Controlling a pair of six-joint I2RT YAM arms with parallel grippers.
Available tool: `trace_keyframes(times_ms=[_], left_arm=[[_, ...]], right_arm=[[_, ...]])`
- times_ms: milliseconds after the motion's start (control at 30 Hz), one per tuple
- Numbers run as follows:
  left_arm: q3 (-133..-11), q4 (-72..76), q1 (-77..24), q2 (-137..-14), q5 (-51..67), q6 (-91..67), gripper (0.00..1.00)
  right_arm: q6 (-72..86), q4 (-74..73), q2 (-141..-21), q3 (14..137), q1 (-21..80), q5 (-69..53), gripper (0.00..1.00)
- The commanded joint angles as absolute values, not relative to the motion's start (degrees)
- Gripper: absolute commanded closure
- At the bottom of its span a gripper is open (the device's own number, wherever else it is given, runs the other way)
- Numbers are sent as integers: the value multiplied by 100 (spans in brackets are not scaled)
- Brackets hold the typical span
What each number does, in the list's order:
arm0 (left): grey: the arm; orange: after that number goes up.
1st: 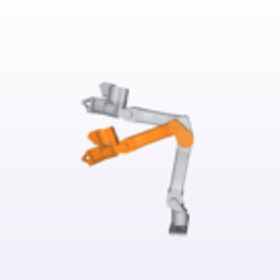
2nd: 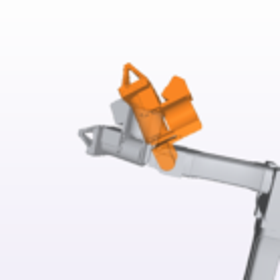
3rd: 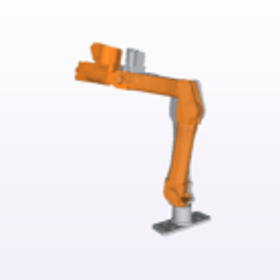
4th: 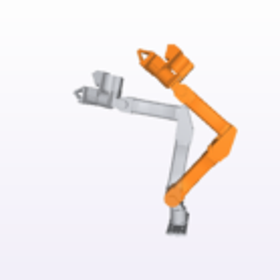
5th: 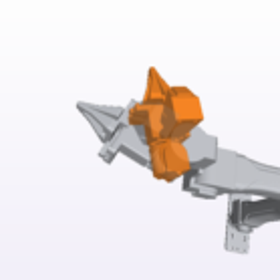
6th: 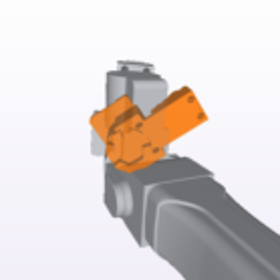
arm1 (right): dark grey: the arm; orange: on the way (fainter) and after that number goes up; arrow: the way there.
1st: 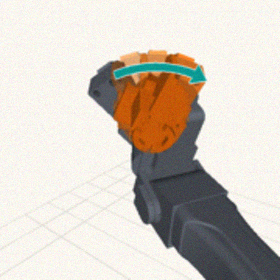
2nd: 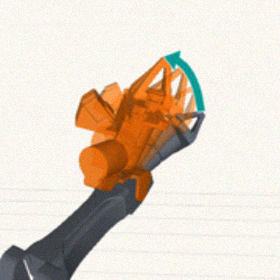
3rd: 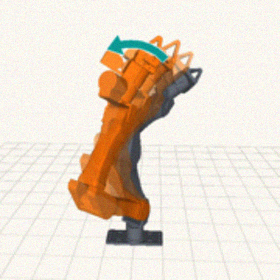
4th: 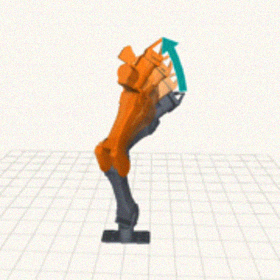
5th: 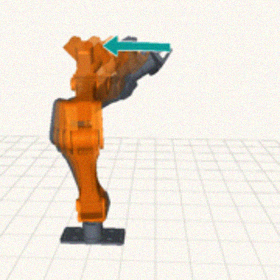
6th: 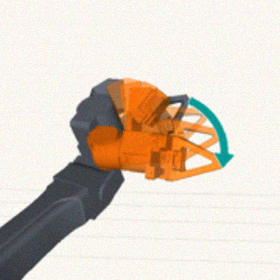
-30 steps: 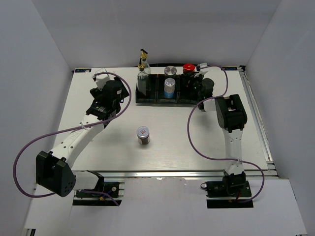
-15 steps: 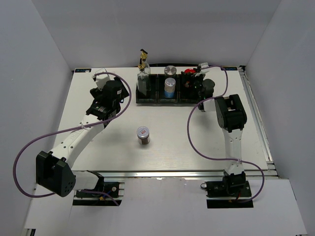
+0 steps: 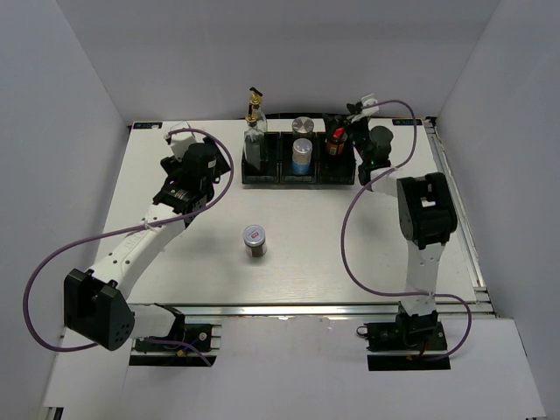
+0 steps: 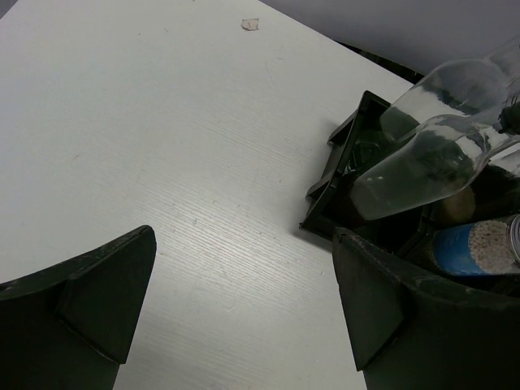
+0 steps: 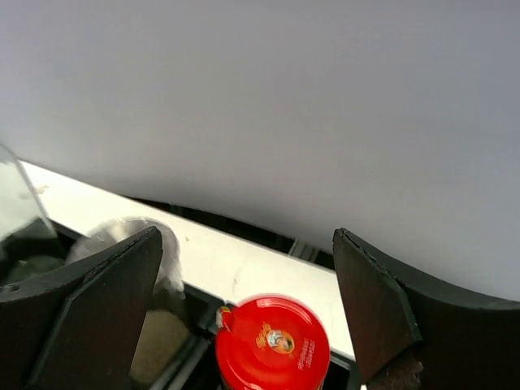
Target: Organize the condiment bottles
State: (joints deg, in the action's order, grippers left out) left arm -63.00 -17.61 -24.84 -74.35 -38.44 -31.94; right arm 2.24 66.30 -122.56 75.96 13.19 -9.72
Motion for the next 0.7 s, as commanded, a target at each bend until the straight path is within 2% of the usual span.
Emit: trace_keyframes(times_ms=[0, 200, 367, 433, 467, 567, 667], left_arm=[[-6275, -1802, -2443, -7207, -3709, -3190, 2], [-6205, -1881, -2443, -7119, -3551, -3243, 2], [-5802, -1829, -2443, -6900, -3490, -3384, 2], [-5670, -1758, -2443, -6821, -3446, -3401, 2], [-5608, -1740, -2443, -6742, -3445, -3410, 2], [-5415, -1627, -2408, -6601, -3446, -3436, 2], [-5107, -1363, -2251, -6443, -3130, -3498, 2]], right_arm=[[-139, 5535, -11690, 7996, 1310, -1467, 11], [158, 4028, -10531, 7718, 1327, -1415, 11], [220, 1255, -9066, 7366, 1634, -899, 11], [71, 958, -8851, 7155, 2003, -704, 11], [27, 158, -8372, 6963, 2169, -590, 11], [-412, -787, -7965, 6663, 2942, -614, 11], [-667, -1247, -7866, 6583, 3830, -536, 10]])
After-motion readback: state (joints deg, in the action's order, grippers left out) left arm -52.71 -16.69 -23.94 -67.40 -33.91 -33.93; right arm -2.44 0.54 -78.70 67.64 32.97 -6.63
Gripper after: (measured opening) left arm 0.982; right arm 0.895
